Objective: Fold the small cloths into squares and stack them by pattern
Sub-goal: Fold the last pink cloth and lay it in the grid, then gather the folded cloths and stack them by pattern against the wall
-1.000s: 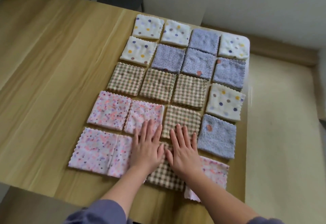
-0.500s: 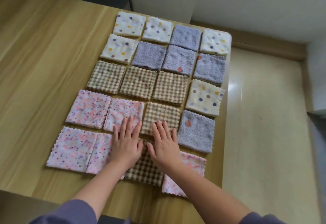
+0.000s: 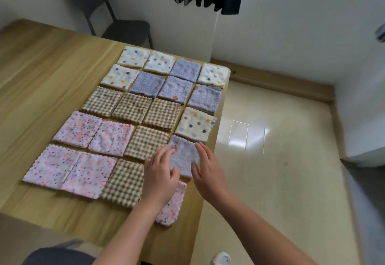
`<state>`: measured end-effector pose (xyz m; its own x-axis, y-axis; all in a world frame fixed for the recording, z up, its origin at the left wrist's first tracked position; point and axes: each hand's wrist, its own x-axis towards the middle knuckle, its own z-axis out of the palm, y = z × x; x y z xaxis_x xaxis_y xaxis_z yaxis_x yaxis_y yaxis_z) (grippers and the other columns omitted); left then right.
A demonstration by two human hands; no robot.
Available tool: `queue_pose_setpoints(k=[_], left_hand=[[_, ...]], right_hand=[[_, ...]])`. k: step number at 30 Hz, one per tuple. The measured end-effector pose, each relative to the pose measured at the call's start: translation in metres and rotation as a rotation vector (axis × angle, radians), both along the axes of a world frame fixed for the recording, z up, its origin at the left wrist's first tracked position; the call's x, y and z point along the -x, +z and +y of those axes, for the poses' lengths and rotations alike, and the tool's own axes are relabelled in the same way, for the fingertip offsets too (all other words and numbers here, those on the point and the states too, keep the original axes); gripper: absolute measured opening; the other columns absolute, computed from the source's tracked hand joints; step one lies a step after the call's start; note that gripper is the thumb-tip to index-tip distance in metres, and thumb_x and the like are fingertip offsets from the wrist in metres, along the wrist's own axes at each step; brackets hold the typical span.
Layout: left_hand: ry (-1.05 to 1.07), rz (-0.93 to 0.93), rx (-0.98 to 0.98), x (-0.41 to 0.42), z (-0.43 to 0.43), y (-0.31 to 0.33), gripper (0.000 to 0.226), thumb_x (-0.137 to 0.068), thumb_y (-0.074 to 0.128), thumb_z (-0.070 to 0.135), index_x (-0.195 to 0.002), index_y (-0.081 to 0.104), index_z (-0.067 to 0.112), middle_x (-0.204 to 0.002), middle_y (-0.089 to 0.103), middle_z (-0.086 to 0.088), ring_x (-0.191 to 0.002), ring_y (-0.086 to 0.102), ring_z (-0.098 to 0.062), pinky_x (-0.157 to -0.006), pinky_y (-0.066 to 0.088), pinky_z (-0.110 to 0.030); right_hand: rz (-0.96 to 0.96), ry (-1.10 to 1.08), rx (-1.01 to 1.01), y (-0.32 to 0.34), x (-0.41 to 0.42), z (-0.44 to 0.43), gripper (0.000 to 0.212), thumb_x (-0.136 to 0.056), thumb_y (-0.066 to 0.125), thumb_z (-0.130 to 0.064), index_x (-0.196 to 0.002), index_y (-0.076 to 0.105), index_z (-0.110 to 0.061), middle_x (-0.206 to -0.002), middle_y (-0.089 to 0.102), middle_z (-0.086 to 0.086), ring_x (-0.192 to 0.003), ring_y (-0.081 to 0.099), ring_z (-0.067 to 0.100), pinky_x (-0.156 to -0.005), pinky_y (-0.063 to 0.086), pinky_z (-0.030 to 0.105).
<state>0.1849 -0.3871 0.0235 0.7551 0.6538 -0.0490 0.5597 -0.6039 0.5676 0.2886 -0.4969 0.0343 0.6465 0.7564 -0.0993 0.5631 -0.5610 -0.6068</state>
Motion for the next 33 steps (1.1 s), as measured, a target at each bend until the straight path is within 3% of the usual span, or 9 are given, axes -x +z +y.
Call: queue_pose_setpoints(k=[6, 11, 16, 19, 33], left_hand=[[0.176, -0.127, 0.055, -0.023, -0.082, 0.021, 0.04, -0.091, 0.053, 0.015, -0.131, 0.05, 0.016, -0.146, 0.041, 0.0, -0.138, 0.033, -0.016, -0.116, 0.021, -0.045], [0.266, -0.194, 0.052, -0.049, -0.1, 0.048, 0.041, -0.092, 0.053, 0.015, -0.133, 0.049, 0.017, -0.142, 0.045, 0.0, -0.136, 0.033, -0.017, -0.113, 0.028, -0.051], [0.257, -0.255, 0.074, -0.086, -0.087, 0.063, 0.046, -0.088, 0.041, 0.028, -0.13, 0.051, 0.013, -0.138, 0.048, -0.001, -0.132, 0.039, -0.017, -0.11, 0.034, -0.039], [0.273, -0.254, 0.081, -0.114, -0.073, 0.058, 0.037, -0.093, 0.048, 0.018, -0.13, 0.051, 0.013, -0.138, 0.047, -0.002, -0.131, 0.04, -0.017, -0.108, 0.037, -0.036], [0.209, -0.094, 0.141, -0.317, 0.033, 0.048, 0.036, -0.096, 0.048, 0.018, -0.132, 0.05, 0.016, -0.139, 0.046, 0.001, -0.129, 0.041, -0.015, -0.105, 0.037, -0.032]], right_hand=[[-0.016, 0.04, -0.064, 0.019, -0.036, -0.073, 0.054, -0.099, 0.045, -0.025, -0.15, 0.027, -0.022, -0.153, 0.029, -0.006, -0.14, 0.027, 0.01, -0.114, 0.029, 0.027], [-0.021, 0.075, -0.148, 0.039, -0.072, -0.077, 0.051, -0.099, 0.045, -0.023, -0.148, 0.031, -0.02, -0.152, 0.033, -0.004, -0.139, 0.03, 0.011, -0.111, 0.03, 0.026], [0.018, 0.084, -0.198, 0.048, -0.11, -0.056, 0.049, -0.099, 0.043, -0.023, -0.147, 0.032, -0.021, -0.15, 0.034, -0.006, -0.136, 0.033, 0.01, -0.105, 0.032, 0.022], [0.022, 0.11, -0.203, 0.051, -0.139, -0.044, 0.048, -0.1, 0.043, -0.022, -0.146, 0.033, -0.021, -0.149, 0.034, -0.007, -0.134, 0.034, 0.009, -0.1, 0.029, 0.016], [0.04, 0.042, -0.043, 0.051, -0.344, 0.028, 0.047, -0.101, 0.042, -0.025, -0.147, 0.031, -0.024, -0.15, 0.034, -0.008, -0.136, 0.034, 0.009, -0.104, 0.033, 0.022]])
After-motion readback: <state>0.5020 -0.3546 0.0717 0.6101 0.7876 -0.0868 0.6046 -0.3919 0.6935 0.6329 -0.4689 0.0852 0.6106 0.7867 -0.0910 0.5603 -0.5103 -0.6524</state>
